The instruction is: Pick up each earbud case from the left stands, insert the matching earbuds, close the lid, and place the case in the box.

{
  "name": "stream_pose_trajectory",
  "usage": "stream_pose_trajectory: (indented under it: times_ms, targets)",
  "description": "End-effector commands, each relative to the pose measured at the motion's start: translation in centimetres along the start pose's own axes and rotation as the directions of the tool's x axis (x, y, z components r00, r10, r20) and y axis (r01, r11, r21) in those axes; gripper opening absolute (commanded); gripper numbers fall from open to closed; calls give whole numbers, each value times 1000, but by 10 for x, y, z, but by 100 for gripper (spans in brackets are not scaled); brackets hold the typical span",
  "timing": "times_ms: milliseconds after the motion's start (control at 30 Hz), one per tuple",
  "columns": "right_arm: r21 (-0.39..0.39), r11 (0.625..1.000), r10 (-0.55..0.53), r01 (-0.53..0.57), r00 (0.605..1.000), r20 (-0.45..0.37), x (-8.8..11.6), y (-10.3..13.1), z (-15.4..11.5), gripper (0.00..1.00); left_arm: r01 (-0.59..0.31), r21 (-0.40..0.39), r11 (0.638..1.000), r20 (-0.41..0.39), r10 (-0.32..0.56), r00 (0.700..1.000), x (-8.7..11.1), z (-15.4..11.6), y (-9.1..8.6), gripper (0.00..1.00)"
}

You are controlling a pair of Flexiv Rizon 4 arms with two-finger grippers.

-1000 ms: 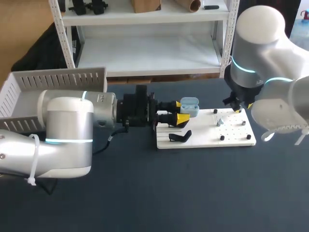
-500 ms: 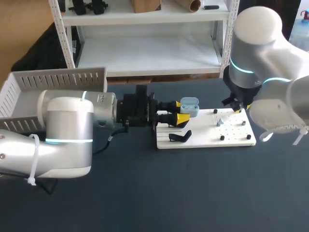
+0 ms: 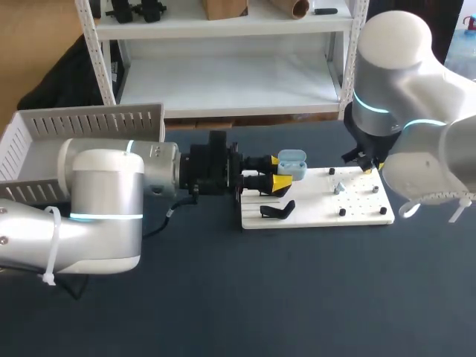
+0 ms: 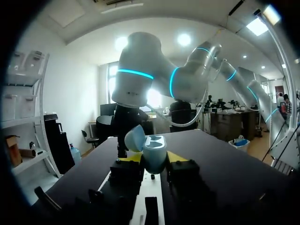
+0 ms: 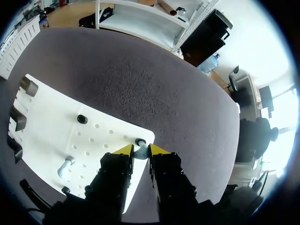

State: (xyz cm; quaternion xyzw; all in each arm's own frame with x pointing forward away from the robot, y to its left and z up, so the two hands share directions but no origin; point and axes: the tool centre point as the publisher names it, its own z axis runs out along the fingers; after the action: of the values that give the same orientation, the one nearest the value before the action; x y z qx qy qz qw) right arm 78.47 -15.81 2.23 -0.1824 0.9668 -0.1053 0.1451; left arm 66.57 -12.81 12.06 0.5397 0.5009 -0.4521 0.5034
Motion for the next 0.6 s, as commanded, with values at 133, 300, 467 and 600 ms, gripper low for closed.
stream_pose_trajectory:
  times_ms: [133,300,467,600]
  targets:
    - [17,1000,9,-9,1000,0,3,-1,-2,0,-2,-3,1000,4,2,1000,1,0,0,0]
    - [-5,999,53,-53,999,1,7,-7,-12,0,-2,-3,1000,4,2,1000,1,0,0,0]
    - [-44,995,86,-86,996,10,10,-6,-30,0,-2,-3,1000,4,2,1000,1,0,0,0]
    - [-63,993,105,-104,994,20,14,-6,-46,0,-2,-3,1000,4,2,1000,1,0,0,0]
